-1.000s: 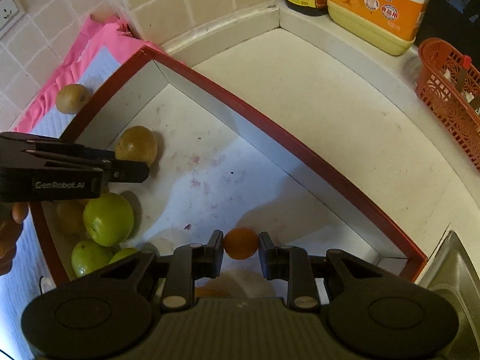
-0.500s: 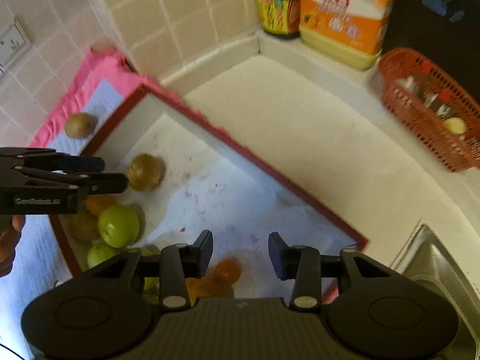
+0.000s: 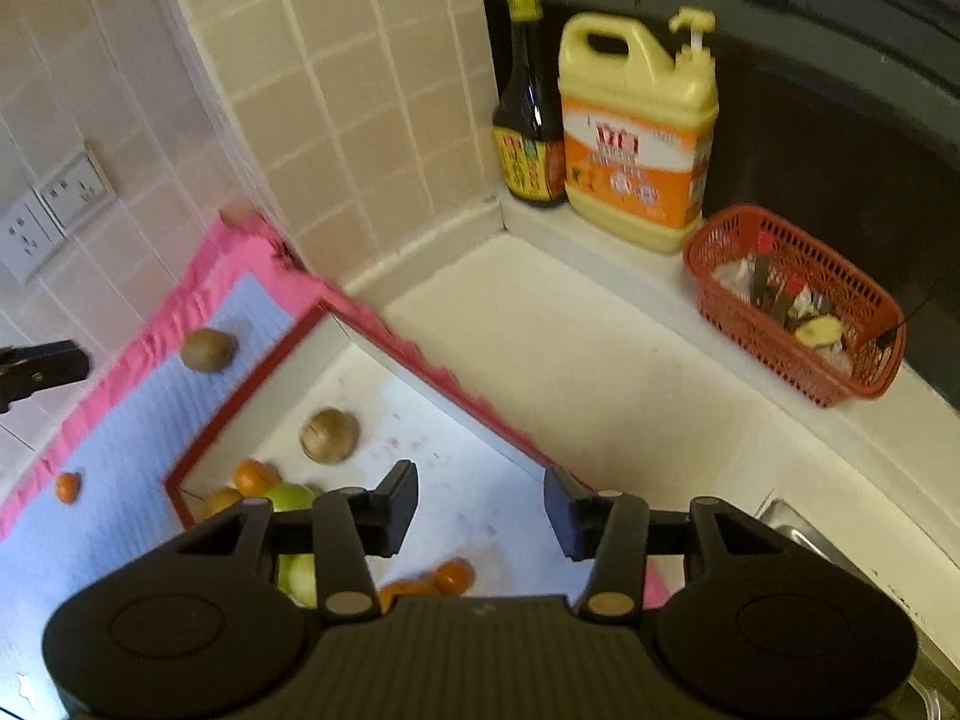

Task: Organize fruits
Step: 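Move both open tools back to the last fruits on the mat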

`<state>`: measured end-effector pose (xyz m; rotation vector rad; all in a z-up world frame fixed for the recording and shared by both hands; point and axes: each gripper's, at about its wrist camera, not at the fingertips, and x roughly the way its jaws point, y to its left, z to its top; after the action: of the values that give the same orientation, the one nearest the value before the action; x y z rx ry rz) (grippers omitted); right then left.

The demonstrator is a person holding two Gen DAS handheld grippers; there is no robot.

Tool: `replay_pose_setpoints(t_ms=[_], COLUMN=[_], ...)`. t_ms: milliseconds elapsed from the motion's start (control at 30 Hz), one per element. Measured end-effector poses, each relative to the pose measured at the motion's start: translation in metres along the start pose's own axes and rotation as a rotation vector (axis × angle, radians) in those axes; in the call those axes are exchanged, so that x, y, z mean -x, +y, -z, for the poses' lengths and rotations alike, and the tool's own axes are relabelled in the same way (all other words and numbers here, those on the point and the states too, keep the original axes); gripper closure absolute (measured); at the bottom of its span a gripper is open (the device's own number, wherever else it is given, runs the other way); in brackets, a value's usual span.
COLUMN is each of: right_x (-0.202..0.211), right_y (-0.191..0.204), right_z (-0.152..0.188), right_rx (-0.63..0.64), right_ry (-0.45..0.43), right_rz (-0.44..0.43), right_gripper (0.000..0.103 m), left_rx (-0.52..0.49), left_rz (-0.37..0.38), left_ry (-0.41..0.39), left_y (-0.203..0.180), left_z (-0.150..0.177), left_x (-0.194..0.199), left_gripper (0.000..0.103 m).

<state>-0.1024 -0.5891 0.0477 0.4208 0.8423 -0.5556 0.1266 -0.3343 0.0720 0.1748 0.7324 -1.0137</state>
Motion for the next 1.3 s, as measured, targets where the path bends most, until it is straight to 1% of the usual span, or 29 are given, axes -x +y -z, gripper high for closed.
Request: replay_pose_setpoints(t_ms=[67,167,233,333,400,467,500,567,667,700,733,800,900,967,1067,1133,1200,1300], right_x=[0.01,0.027,0.034,0.035,0.029,0.02,0.015,0.002,-0.019,-0.027,-0.037,-0.056,-0.092,-0.122,-0.167,-0.195,-0.218,-0.247], right_y=[0.008,0.028,0.046,0.083,0.111,0.144,0.162,0.198,0.246,0.262,0.278,0.304,0.334,0.347,0.356,0.359,0.356,0.353], right_z=[-0.008,-0.023,-0.034,-0.051,-0.06,-0.065,-0.067,-0.071,-0.074,-0.076,-0.077,-0.08,-0.082,-0.084,-0.084,-0.082,-0.078,-0.071], right_rx=[0.0,0.016,0.031,0.076,0.115,0.173,0.209,0.284,0.389,0.428,0.471,0.554,0.655,0.716,0.765,0.8,0.837,0.894], right_ry=[-0.029,-0.078,-0.112,-0.139,-0.137,-0.13,-0.125,-0.107,-0.082,-0.071,-0.061,-0.053,-0.043,-0.015,0.031,0.06,0.067,0.078], right_rz=[-0.01,-0.036,-0.063,-0.104,-0.135,-0.166,-0.179,-0.201,-0.233,-0.237,-0.238,-0.236,-0.219,-0.204,-0.163,-0.141,-0.132,-0.136], right_gripper=[0.053,0.048,0.043,0.042,0.042,0.043,0.043,0.042,0.041,0.038,0.034,0.03,0.03,0.03,0.031,0.034,0.035,0.034], left_rx=[0.028,0.076,0.091,0.129,0.148,0.168,0.187,0.218,0.253,0.259,0.264,0.272,0.285,0.292,0.302,0.287,0.257,0.199], left_rz=[-0.023,-0.074,-0.12,-0.194,-0.241,-0.291,-0.329,-0.378,-0.427,-0.444,-0.465,-0.498,-0.497,-0.473,-0.435,-0.414,-0.389,-0.345], left_ry=[-0.064,-0.158,-0.219,-0.273,-0.29,-0.29,-0.283,-0.267,-0.232,-0.215,-0.193,-0.14,-0.067,-0.024,0.052,0.093,0.118,0.133], left_y=[0.014,0.04,0.056,0.079,0.093,0.108,0.116,0.13,0.153,0.162,0.169,0.184,0.206,0.219,0.238,0.244,0.244,0.238], left_z=[-0.003,-0.003,0.002,0.017,0.028,0.041,0.047,0.059,0.075,0.079,0.084,0.092,0.105,0.113,0.13,0.138,0.146,0.159], left_x=[0.03,0.08,0.114,0.157,0.179,0.196,0.204,0.213,0.224,0.227,0.227,0.22,0.195,0.171,0.126,0.096,0.072,0.041], left_gripper=[0.031,0.029,0.029,0.029,0.029,0.029,0.029,0.028,0.028,0.027,0.025,0.025,0.025,0.025,0.025,0.025,0.025,0.024])
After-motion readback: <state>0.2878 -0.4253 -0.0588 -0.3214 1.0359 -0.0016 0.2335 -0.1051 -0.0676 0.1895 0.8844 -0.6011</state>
